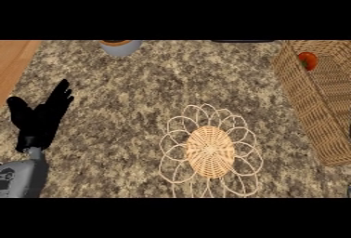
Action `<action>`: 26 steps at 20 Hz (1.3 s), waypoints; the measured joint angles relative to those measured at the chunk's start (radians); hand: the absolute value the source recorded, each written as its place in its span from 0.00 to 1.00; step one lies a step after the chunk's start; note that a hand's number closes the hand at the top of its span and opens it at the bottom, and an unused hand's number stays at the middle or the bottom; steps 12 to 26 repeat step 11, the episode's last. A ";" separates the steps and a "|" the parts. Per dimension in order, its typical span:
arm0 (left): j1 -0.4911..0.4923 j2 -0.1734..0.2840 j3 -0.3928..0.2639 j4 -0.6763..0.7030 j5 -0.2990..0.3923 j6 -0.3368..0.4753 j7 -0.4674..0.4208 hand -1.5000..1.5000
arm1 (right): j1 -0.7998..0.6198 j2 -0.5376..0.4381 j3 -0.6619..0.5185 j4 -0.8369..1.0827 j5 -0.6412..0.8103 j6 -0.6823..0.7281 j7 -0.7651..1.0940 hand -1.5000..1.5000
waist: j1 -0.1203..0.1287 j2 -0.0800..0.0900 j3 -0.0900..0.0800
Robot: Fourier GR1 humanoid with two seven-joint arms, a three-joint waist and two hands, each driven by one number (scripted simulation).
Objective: Pick the tomato from the placemat and place it in the basket
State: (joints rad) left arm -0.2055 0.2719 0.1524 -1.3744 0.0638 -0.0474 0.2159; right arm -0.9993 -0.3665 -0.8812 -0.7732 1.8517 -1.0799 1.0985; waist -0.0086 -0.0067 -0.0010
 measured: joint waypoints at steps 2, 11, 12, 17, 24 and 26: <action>0.005 -0.001 0.005 0.006 -0.004 0.007 -0.006 0.50 | 0.025 0.053 -0.003 -0.093 -0.013 -0.012 0.004 0.00 | -0.012 -0.005 0.000; 0.037 0.013 0.027 -0.013 0.003 0.011 0.009 0.50 | 0.252 0.306 0.108 -0.521 -0.169 0.058 0.013 0.00 | -0.054 -0.027 -0.001; 0.037 0.013 0.027 -0.013 0.003 0.011 0.009 0.50 | 0.252 0.306 0.108 -0.521 -0.169 0.058 0.013 0.00 | -0.054 -0.027 -0.001; 0.037 0.013 0.027 -0.013 0.003 0.011 0.009 0.50 | 0.252 0.306 0.108 -0.521 -0.169 0.058 0.013 0.00 | -0.054 -0.027 -0.001; 0.037 0.013 0.027 -0.013 0.003 0.011 0.009 0.50 | 0.252 0.306 0.108 -0.521 -0.169 0.058 0.013 0.00 | -0.054 -0.027 -0.001; 0.037 0.013 0.027 -0.013 0.003 0.011 0.009 0.50 | 0.252 0.306 0.108 -0.521 -0.169 0.058 0.013 0.00 | -0.054 -0.027 -0.001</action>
